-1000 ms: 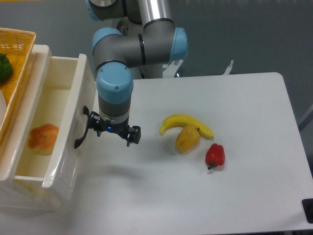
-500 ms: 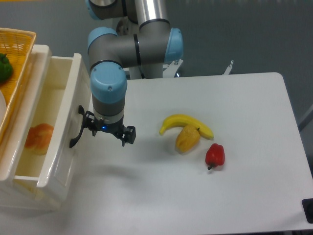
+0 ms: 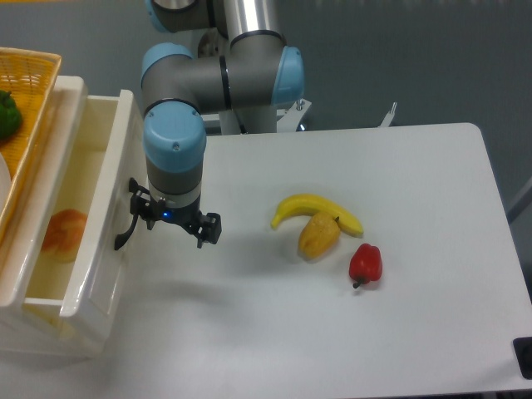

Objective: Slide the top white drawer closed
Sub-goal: 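Push the drawer front with the gripper, sliding the drawer inward, then keep pushing the drawer front until it sits flush with the unit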

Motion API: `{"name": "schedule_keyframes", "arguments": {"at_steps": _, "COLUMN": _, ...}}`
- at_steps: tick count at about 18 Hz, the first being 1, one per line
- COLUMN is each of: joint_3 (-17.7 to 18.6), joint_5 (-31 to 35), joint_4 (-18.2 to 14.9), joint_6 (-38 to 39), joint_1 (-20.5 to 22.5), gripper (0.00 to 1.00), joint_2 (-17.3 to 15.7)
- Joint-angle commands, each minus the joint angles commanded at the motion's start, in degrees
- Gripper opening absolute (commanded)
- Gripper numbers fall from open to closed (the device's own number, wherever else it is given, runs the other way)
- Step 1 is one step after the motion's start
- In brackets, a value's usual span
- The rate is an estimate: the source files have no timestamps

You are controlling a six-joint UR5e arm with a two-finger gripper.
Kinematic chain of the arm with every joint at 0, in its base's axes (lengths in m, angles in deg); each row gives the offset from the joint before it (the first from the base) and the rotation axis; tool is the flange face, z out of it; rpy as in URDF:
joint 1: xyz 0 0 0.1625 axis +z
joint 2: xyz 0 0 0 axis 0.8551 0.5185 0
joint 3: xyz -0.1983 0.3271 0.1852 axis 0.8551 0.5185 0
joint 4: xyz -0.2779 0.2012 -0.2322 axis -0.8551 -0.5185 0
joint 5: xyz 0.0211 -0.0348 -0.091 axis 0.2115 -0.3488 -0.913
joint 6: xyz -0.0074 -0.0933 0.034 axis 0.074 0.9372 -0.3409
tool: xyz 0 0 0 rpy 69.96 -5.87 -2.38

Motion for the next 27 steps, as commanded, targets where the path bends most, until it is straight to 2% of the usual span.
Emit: {"name": "schedule_keyframes", "arguments": {"at_steps": 27, "joint_3": -0.09, "joint_5": -1.06, "joint_4": 0.09, "joint_6": 0.26, "joint_1": -3.16, "gripper": 1.0, "joint_2": -0.26}}
